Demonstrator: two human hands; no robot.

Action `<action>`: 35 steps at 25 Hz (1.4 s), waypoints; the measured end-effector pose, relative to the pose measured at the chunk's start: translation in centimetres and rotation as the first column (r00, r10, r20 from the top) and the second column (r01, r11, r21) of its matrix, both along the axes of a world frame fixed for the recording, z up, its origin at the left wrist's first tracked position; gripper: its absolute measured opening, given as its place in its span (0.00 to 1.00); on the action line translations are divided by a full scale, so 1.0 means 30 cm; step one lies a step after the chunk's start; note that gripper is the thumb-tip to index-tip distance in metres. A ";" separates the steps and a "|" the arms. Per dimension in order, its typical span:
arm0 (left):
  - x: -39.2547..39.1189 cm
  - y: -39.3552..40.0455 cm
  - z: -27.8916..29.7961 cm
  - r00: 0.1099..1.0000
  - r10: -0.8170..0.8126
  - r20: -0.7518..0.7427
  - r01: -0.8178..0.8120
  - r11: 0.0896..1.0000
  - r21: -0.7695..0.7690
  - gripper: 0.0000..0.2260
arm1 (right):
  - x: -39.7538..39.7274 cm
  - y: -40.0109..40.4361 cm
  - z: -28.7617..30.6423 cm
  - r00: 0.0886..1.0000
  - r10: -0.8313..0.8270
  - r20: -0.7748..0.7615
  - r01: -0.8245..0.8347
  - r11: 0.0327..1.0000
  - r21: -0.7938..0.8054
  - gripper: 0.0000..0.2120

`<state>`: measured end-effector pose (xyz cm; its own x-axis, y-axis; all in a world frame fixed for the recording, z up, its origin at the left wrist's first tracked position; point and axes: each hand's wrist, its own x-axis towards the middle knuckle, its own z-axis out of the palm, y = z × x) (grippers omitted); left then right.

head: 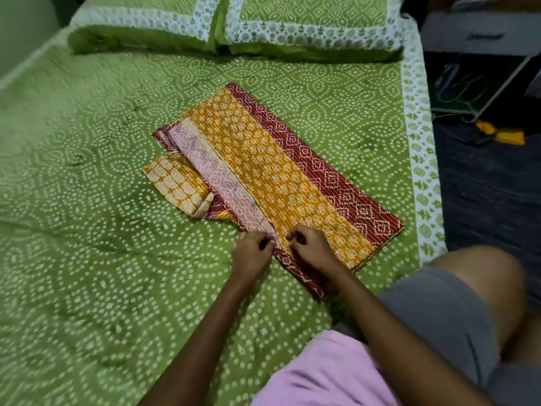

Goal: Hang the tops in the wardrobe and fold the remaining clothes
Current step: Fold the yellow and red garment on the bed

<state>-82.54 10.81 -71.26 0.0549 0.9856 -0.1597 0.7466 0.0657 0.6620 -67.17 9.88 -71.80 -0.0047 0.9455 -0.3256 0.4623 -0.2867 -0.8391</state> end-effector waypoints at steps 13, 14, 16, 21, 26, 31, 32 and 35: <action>0.211 -0.070 0.067 0.963 0.260 -0.072 -0.255 0.965 0.066 0.08 | 0.070 -0.094 -0.026 0.958 0.181 0.223 -0.243 0.925 0.292 0.09; 0.225 -0.075 0.081 0.951 0.307 -0.034 -0.306 0.951 0.035 0.08 | 0.071 -0.093 -0.023 0.962 0.160 0.222 -0.226 0.923 0.313 0.07; 0.231 -0.072 0.094 0.911 0.408 0.060 -0.403 0.912 -0.083 0.08 | 0.062 -0.094 -0.023 0.965 0.133 0.227 -0.211 0.906 0.366 0.06; 0.179 0.016 0.102 0.877 0.393 0.277 -0.360 0.918 -0.165 0.06 | 0.046 -0.092 -0.005 0.963 0.075 0.258 -0.197 0.849 0.490 0.14; 0.126 0.162 0.121 0.835 0.451 0.316 -0.386 0.888 -0.249 0.06 | 0.049 -0.089 0.015 0.961 0.042 0.272 -0.189 0.819 0.542 0.10; 0.071 0.272 0.113 0.758 0.537 0.371 -0.428 0.838 -0.340 0.04 | 0.048 -0.089 0.021 0.948 0.066 0.312 -0.233 0.809 0.540 0.07; 0.065 0.295 0.119 0.717 0.561 0.414 -0.414 0.820 -0.395 0.05 | 0.047 -0.087 0.017 0.946 0.073 0.316 -0.241 0.810 0.534 0.08; 0.047 0.379 0.139 0.633 0.607 0.481 -0.420 0.791 -0.444 0.05 | 0.046 -0.082 -0.001 0.942 0.086 0.325 -0.252 0.820 0.514 0.08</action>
<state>-81.13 22.17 -67.08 -0.2757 0.8003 -0.5324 0.0147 0.5574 0.8301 -65.79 7.42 -71.83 -0.1707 0.9591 0.2257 0.6939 0.2797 -0.6635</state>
